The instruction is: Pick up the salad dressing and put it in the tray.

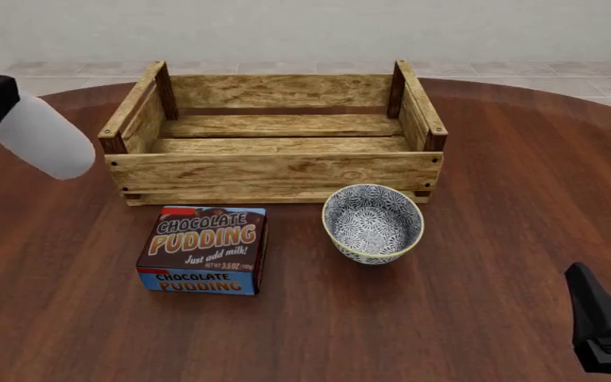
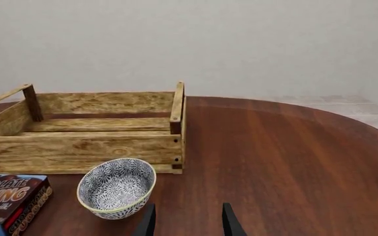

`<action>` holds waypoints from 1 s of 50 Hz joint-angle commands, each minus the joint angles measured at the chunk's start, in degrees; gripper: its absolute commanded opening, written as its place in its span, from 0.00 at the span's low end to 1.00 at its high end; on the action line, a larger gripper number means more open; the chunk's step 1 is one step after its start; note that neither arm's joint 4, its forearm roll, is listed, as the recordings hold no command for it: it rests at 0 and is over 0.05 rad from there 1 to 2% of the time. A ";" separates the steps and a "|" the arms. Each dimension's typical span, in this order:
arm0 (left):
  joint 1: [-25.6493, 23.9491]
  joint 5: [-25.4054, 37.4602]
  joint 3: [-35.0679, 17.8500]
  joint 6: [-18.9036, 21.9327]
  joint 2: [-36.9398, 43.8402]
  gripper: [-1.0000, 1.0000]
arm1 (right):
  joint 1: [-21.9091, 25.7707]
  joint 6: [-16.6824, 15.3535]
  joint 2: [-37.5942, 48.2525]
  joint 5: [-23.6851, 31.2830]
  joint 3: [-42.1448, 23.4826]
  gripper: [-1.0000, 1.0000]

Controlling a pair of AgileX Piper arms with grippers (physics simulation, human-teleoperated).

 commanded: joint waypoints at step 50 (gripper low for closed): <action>-12.01 -17.39 -21.93 2.47 41.60 0.00 | -0.29 0.29 -0.62 -0.58 -0.05 1.00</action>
